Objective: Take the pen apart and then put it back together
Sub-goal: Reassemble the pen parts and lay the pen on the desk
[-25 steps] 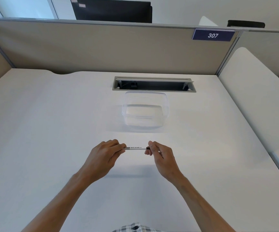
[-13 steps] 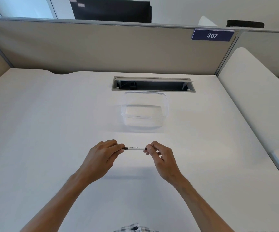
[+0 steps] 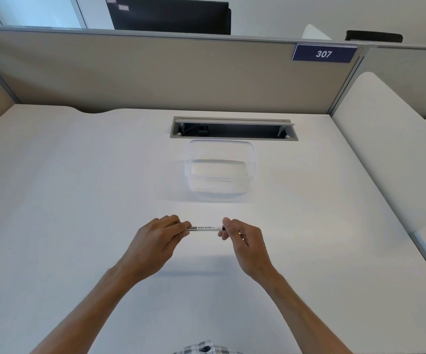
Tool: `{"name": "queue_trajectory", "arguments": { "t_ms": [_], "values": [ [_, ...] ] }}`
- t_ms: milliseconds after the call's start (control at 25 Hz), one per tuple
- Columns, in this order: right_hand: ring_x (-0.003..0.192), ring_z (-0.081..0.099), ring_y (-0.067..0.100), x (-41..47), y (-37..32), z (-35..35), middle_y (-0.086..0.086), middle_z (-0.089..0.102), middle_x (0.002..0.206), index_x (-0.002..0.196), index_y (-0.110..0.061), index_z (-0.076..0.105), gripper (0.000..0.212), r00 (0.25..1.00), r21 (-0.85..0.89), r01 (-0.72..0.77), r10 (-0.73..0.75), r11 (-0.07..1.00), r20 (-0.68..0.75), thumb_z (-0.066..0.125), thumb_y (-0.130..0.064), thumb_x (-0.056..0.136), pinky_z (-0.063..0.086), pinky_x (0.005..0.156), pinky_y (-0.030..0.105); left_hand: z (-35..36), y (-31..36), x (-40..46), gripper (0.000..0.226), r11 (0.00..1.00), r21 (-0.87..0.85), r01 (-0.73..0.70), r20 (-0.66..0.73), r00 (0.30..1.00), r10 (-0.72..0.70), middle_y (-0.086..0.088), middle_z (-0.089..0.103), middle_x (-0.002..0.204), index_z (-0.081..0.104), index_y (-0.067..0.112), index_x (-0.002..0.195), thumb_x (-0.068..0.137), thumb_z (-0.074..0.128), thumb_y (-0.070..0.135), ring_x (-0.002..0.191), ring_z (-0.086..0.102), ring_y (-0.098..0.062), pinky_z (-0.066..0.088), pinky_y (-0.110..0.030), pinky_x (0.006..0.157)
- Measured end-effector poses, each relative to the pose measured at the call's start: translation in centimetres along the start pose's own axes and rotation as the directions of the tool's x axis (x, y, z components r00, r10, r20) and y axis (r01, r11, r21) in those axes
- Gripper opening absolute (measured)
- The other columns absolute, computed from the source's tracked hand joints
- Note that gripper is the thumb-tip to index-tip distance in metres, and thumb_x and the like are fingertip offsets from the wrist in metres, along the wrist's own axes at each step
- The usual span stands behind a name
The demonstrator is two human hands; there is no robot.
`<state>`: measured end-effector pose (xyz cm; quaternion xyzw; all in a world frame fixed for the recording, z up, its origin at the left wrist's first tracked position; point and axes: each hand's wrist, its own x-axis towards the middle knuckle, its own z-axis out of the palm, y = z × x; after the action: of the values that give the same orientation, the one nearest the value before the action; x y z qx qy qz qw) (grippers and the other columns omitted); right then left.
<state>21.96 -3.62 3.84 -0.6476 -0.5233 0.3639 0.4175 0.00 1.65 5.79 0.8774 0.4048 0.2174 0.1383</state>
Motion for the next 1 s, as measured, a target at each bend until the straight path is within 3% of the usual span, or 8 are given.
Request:
{"name": "queue_trajectory", "arguments": {
  "t_ms": [120, 280, 440, 600, 840, 1000],
  "values": [
    [0.082, 0.066, 0.011, -0.21, -0.13, -0.05, -0.008, 0.07, 0.086, 0.084, -0.027, 0.056, 0.032, 0.997, -0.046, 0.076, -0.076, 0.996, -0.009, 0.043, -0.055, 0.09, 0.046, 0.064, 0.04, -0.17, 0.05, 0.11, 0.03, 1.0, -0.006, 0.008, -0.004, 1.0, -0.008, 0.011, 0.052, 0.078, 0.066, 0.021, 0.104, 0.098, 0.039, 0.032, 0.065, 0.039, -0.011, 0.043, -0.03, 0.056],
    [0.089, 0.065, 0.005, -0.42, 0.44, -0.18, -0.015, 0.069, 0.09, 0.092, -0.03, 0.054, 0.012, 0.991, -0.1, 0.136, -0.135, 0.986, 0.024, 0.046, -0.037, 0.094, 0.039, 0.063, 0.022, -0.33, -0.04, 0.22, 0.031, 1.0, -0.015, 0.02, -0.013, 1.0, -0.02, 0.009, 0.053, 0.077, 0.066, 0.02, 0.104, 0.098, 0.039, 0.033, 0.065, 0.04, -0.012, 0.044, -0.032, 0.056],
    [0.088, 0.065, 0.007, -0.34, 0.63, -0.1, -0.013, 0.068, 0.087, 0.089, -0.027, 0.054, 0.015, 0.99, -0.099, 0.136, -0.133, 0.986, 0.042, 0.042, -0.031, 0.098, 0.036, 0.063, 0.016, -0.31, 0.01, 0.24, 0.031, 0.999, -0.037, 0.018, -0.003, 1.0, -0.018, 0.008, 0.053, 0.078, 0.066, 0.019, 0.105, 0.098, 0.039, 0.033, 0.066, 0.044, -0.013, 0.045, -0.033, 0.057],
    [0.077, 0.062, 0.011, -0.29, 0.31, -0.02, -0.008, 0.069, 0.082, 0.079, -0.026, 0.052, 0.024, 0.992, -0.011, 0.11, -0.109, 0.994, 0.06, 0.039, -0.029, 0.1, 0.042, 0.064, 0.03, -0.31, 0.17, 0.49, 0.03, 0.999, -0.046, 0.004, 0.0, 1.0, -0.005, 0.009, 0.051, 0.078, 0.066, 0.019, 0.106, 0.098, 0.04, 0.032, 0.067, 0.045, -0.012, 0.044, -0.031, 0.057],
    [0.066, 0.053, 0.005, -0.05, -0.09, 0.21, -0.002, 0.068, 0.07, 0.064, -0.03, 0.054, 0.044, 0.997, 0.051, 0.065, -0.068, 0.997, 0.045, 0.037, -0.03, 0.104, 0.039, 0.065, 0.02, -0.38, 0.31, 0.53, 0.03, 1.0, 0.002, -0.016, -0.006, 1.0, 0.016, 0.008, 0.053, 0.079, 0.066, 0.018, 0.105, 0.098, 0.04, 0.03, 0.066, 0.04, -0.012, 0.041, -0.03, 0.057],
    [0.066, 0.058, 0.009, 0.12, -0.03, 0.24, -0.002, 0.068, 0.071, 0.066, -0.028, 0.059, 0.044, 0.998, 0.013, 0.062, -0.062, 0.998, 0.023, 0.038, -0.048, 0.1, 0.044, 0.065, 0.033, -0.42, 0.2, 0.63, 0.03, 1.0, 0.004, -0.012, -0.009, 1.0, 0.012, 0.008, 0.053, 0.078, 0.066, 0.018, 0.105, 0.098, 0.04, 0.03, 0.064, 0.04, -0.013, 0.042, -0.032, 0.056]
  ]
}}
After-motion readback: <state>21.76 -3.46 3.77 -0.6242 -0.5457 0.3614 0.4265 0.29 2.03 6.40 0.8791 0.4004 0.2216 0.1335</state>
